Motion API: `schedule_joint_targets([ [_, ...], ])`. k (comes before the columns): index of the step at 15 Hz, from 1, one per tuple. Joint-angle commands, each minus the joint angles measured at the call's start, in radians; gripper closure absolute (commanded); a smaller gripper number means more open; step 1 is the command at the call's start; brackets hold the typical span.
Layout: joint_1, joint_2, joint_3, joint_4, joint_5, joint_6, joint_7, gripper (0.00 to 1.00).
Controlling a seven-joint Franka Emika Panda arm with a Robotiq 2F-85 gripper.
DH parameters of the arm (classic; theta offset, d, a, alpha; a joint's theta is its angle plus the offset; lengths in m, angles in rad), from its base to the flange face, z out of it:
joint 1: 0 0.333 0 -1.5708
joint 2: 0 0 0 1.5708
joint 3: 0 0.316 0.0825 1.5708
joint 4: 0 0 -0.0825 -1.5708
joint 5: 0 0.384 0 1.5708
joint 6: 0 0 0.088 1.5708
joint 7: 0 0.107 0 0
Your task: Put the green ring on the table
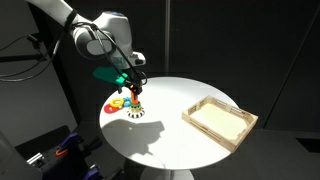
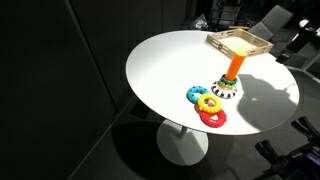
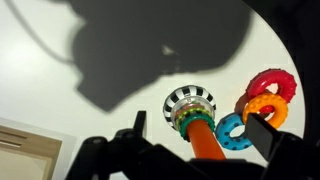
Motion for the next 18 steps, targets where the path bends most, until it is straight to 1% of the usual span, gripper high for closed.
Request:
schedule_joint_targets([
  [1,0.018,0.071,0.025,0.014,0.089,0.092,-0.081,0.0],
  [4,0.022,0.125,0.06,0.025,0.167,0.141,-0.138,0.0],
  [6,0.016,0.162,0.089,0.035,0.197,0.17,-0.166,0.0],
  [9,-0.001,0.2,0.125,0.045,0.211,0.195,-0.181,0.0],
  [10,-0.01,0.171,0.131,0.02,0.176,0.183,-0.134,0.0],
  [11,-0.013,0.183,0.139,0.023,0.177,0.188,-0.133,0.0],
  [16,-0.019,0.196,0.145,0.032,0.176,0.191,-0.134,0.0],
  [18,-0.023,0.215,0.156,0.038,0.191,0.225,-0.139,0.0],
])
